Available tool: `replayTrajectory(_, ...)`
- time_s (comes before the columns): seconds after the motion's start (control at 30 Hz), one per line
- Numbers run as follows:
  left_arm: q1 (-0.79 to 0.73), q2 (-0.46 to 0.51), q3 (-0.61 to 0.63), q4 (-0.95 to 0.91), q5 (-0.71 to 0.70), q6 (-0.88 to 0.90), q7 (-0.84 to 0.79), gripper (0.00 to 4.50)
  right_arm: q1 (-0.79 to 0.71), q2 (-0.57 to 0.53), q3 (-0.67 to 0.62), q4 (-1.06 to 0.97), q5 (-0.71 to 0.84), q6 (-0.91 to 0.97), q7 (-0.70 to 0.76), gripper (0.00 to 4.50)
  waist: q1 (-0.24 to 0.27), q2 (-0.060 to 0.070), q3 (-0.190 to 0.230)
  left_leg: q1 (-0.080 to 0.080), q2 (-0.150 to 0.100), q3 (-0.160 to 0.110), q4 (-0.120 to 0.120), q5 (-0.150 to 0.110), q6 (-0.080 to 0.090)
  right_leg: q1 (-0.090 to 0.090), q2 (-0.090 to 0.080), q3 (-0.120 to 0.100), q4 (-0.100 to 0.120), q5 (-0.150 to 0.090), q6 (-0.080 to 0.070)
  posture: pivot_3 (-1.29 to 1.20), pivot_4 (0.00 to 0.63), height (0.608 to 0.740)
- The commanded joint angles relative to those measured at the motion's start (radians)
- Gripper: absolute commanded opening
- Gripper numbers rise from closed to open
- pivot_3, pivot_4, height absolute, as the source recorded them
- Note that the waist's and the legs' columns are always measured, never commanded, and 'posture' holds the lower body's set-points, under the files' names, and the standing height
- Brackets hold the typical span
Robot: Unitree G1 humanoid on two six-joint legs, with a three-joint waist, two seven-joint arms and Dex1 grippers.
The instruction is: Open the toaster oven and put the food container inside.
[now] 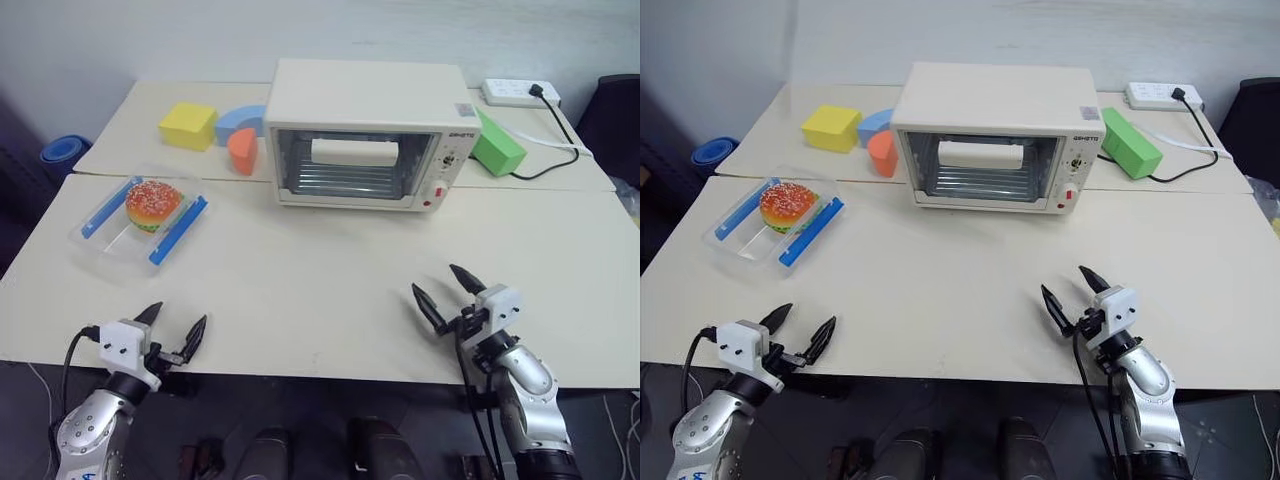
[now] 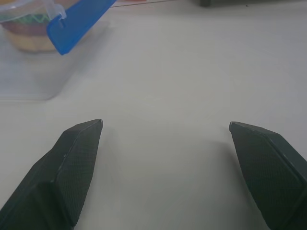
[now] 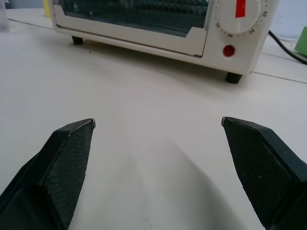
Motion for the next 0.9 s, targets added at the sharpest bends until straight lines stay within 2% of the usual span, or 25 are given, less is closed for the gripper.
replayTrajectory(0.03, -0.04, 0.033, 0.025, -0.086, -0.093, 0.07, -0.025, 4.5, -0.007, -0.002, -0.003, -0.004, 0.013, -0.028, 0.024, 4.42, 0.0, 0.0, 0.0, 0.0, 0.0, 0.0, 0.0, 0.0, 0.0, 0.0, 0.0, 0.0, 0.0, 0.0, 0.0, 0.0, 0.15, 0.74)
replayTrajectory(0.13, -0.105, 0.082, 0.061, -0.14, -0.268, 0.193, -0.078, 4.5, -0.027, -0.023, -0.012, -0.04, 0.053, 0.016, 0.054, 4.42, -0.001, 0.0, 0.0, 0.0, 0.0, 0.0, 0.0, 0.0, 0.0, 0.0, 0.0, 0.0, 0.001, 0.0, 0.0, 0.0, 0.15, 0.74)
replayTrajectory(0.2, -0.131, 0.175, 0.081, -0.169, -0.422, 0.303, -0.214, 4.5, -0.057, -0.057, -0.015, -0.097, 0.107, 0.102, 0.084, 4.42, -0.005, 0.0, 0.0, -0.001, 0.0, 0.0, 0.001, 0.0, 0.0, -0.001, 0.0, 0.0, 0.002, 0.0, 0.0, 0.0, 0.15, 0.74)
replayTrajectory(0.3, -0.219, 0.275, 0.083, -0.128, -0.442, 0.311, -0.324, 4.5, -0.159, -0.125, -0.014, -0.158, 0.189, 0.253, 0.131, 4.42, -0.012, 0.003, 0.001, 0.0, 0.0, 0.0, 0.0, 0.0, 0.0, -0.002, 0.0, 0.0, 0.003, 0.0, -0.001, 0.0, 0.15, 0.74)
replayTrajectory(0.4, -0.313, 0.318, 0.065, -0.078, -0.452, 0.326, -0.385, 4.5, -0.302, -0.172, 0.003, -0.13, 0.209, 0.339, 0.18, 4.42, -0.016, 0.003, 0.001, 0.0, 0.0, 0.0, 0.001, 0.001, -0.001, -0.002, 0.0, 0.0, 0.004, -0.001, -0.001, 0.0, 0.15, 0.74)
replayTrajectory(0.7, -0.426, 0.266, -0.032, -0.047, -0.381, 0.286, -0.431, 4.5, -0.649, -0.147, 0.074, 0.053, 0.164, 0.472, 0.219, 4.42, -0.028, 0.003, 0.001, -0.006, 0.0, -0.001, 0.001, 0.002, -0.005, -0.006, 0.001, -0.001, 0.005, -0.001, -0.002, 0.0, 0.15, 0.74)
replayTrajectory(0.9, -0.411, 0.23, -0.026, -0.051, -0.383, 0.288, -0.415, 4.5, -0.747, -0.097, 0.096, 0.109, 0.146, 0.468, 0.254, 4.42, -0.026, 0.003, 0.001, -0.006, 0.0, 0.0, 0.001, 0.002, -0.005, -0.006, 0.0, -0.001, 0.005, -0.001, -0.002, 0.0, 0.15, 0.74)
